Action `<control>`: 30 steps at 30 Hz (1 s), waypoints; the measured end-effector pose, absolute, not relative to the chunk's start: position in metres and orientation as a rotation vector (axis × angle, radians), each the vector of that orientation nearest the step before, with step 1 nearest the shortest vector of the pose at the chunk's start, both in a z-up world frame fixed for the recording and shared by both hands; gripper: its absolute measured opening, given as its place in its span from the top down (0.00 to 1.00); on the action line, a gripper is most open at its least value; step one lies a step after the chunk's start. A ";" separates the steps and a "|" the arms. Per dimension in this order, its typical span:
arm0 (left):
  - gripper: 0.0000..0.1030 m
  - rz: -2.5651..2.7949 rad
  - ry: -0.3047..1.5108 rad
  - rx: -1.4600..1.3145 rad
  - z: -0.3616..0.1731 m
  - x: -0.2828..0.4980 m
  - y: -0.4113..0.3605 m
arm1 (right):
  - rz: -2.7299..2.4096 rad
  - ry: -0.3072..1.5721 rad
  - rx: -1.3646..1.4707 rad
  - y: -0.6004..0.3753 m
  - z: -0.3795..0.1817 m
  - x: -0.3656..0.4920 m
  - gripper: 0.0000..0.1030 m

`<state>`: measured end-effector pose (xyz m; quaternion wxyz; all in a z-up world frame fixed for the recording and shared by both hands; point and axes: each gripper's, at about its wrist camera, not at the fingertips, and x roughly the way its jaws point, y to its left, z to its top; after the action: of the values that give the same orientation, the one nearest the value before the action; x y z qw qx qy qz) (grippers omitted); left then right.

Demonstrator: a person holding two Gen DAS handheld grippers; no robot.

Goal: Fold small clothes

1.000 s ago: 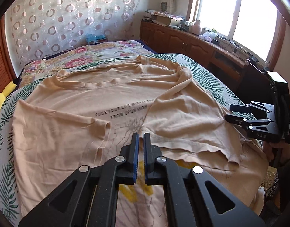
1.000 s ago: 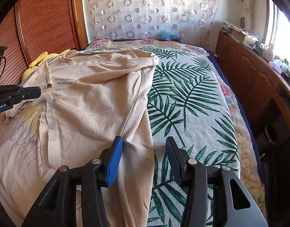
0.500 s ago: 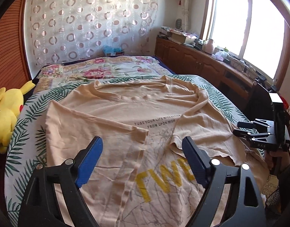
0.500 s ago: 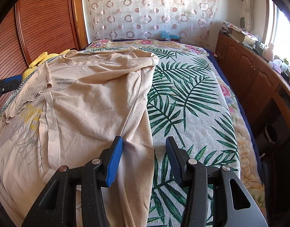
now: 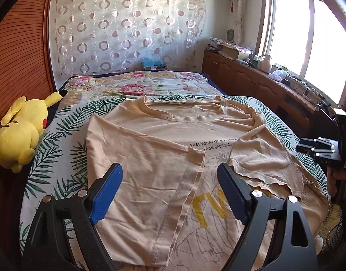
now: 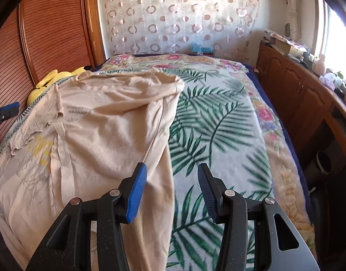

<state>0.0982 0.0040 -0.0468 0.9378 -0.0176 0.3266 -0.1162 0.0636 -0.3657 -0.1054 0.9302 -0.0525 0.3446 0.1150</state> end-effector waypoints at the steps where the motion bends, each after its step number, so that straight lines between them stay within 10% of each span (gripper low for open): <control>1: 0.16 -0.236 0.673 -0.036 -0.049 0.099 0.003 | 0.251 0.703 -0.103 -0.366 -0.100 0.068 0.52; 21: 0.15 -0.208 0.875 0.046 -0.103 0.129 -0.001 | 0.366 0.844 0.028 -0.336 -0.104 0.201 0.68; 25: 0.08 -0.206 0.889 0.100 -0.105 0.129 -0.009 | 0.353 0.854 0.018 -0.328 -0.101 0.227 0.95; 30: 0.00 -0.218 0.902 0.103 -0.107 0.130 -0.010 | 0.322 0.787 -0.036 -0.308 -0.080 0.251 0.96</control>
<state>0.1300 -0.0096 -0.1067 0.8930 0.0496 0.4349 -0.1049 0.2508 -0.3075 -0.0799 0.9108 -0.0173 0.3817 0.1560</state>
